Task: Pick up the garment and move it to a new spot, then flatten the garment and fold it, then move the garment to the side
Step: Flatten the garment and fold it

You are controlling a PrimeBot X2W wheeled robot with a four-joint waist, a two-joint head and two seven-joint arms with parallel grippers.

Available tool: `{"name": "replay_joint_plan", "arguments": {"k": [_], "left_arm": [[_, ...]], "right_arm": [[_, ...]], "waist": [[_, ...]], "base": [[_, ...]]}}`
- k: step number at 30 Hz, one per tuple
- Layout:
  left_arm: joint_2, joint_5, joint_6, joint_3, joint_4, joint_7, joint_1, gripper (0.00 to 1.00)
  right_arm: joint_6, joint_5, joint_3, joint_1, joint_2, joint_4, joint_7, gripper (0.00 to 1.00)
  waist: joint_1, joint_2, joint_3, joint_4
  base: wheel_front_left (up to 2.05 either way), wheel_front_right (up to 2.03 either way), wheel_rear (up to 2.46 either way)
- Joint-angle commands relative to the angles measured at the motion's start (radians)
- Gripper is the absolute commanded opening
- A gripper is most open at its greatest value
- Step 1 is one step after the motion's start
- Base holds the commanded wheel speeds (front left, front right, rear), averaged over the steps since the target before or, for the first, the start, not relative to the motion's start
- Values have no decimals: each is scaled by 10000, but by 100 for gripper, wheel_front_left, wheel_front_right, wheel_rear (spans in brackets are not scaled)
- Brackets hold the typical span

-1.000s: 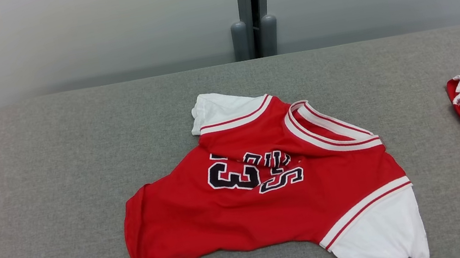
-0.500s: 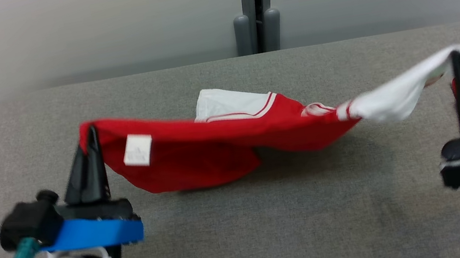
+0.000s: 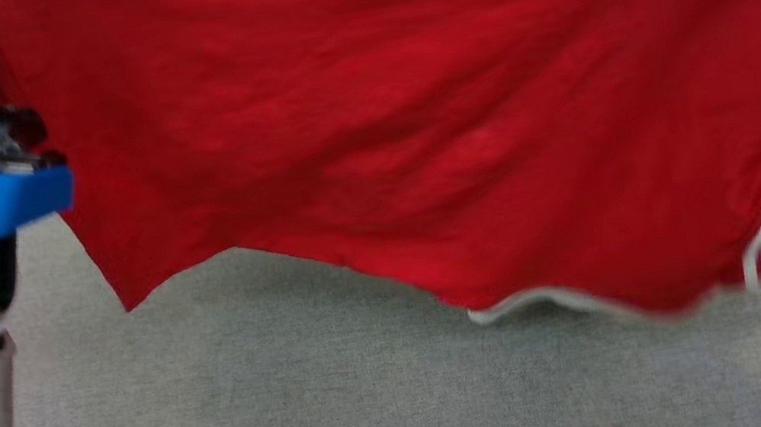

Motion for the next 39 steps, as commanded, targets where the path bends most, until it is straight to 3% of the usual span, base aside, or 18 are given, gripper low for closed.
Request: {"name": "replay_joint_plan", "arguments": {"k": [1, 7, 10, 19, 26, 34, 39], "left_arm": [[-16, -117, -19, -39, 246, 193, -363, 0], [-71, -10, -14, -299, 1330, 350, -1637, 0], [-156, 494, 144, -328, 2571, -334, -2930, 0], [-817, 707, 307, -79, 3904, -1022, -4460, 0], [-1102, 627, 352, 868, 4043, -1043, -1800, 0], [-2498, 709, 153, 1953, 4573, -1048, 2749, 0], [-3235, 1011, 46, 2517, 4533, -1049, 4787, 0]], "right_arm": [[0, -11, 26, -431, -44, 354, 96, 0], [0, -583, 184, -2002, -116, 2053, -31, 0], [-1, -1251, 1, -3741, 170, 3468, -337, 0], [-3, -2041, -594, -5769, 382, 4276, -497, 0], [-11, -1647, -735, -2898, 569, 3801, -503, 0], [-14, -747, -1101, 2344, 1649, 3408, -508, 0], [-12, -434, -832, 4770, 2192, 3481, -509, 0]], "waist": [[-1, 0, 294, 80], [-1, 0, 1246, -9], [-1, 0, 1982, -151], [-1, 0, 2464, -292], [-1, 0, 2266, -520], [-1, 0, 1810, -592], [-1, 0, 1302, -644]], "base": [[0, 0, 0], [0, 0, 0], [0, 0, 0], [0, 0, 0], [0, 0, 0], [0, 0, 0], [0, 0, 0]]}}
